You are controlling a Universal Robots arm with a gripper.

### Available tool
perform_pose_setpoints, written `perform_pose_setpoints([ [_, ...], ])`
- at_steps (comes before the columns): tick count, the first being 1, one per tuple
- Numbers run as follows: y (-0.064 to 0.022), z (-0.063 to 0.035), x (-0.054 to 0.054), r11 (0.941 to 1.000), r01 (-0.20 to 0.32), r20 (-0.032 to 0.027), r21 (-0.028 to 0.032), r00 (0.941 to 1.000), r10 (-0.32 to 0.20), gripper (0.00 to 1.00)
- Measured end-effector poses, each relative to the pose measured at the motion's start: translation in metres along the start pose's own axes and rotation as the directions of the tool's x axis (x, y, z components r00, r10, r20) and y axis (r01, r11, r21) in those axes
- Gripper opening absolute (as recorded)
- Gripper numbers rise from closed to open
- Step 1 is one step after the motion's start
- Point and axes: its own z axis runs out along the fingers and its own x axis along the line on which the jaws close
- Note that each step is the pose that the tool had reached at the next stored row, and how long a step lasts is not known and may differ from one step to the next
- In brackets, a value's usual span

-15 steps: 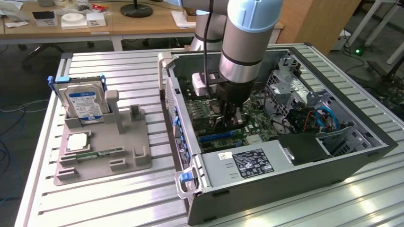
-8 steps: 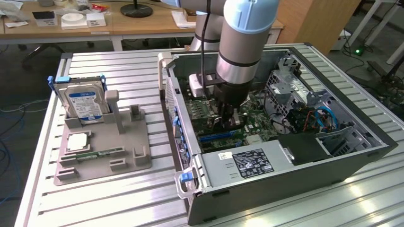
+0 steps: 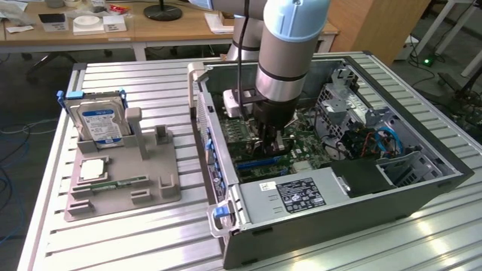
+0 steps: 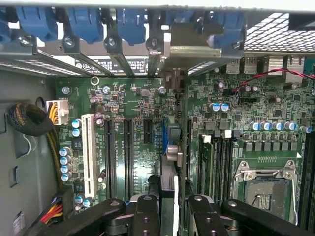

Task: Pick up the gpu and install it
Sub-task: 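Insert the gpu into the slot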

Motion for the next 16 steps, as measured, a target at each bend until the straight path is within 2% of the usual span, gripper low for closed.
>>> perform_pose_setpoints([
  [16, -0.0012, 0.0017, -0.0011, 1.0, 0.0, -0.001, -0.0003, 1.0, 0.0, 0.27],
])
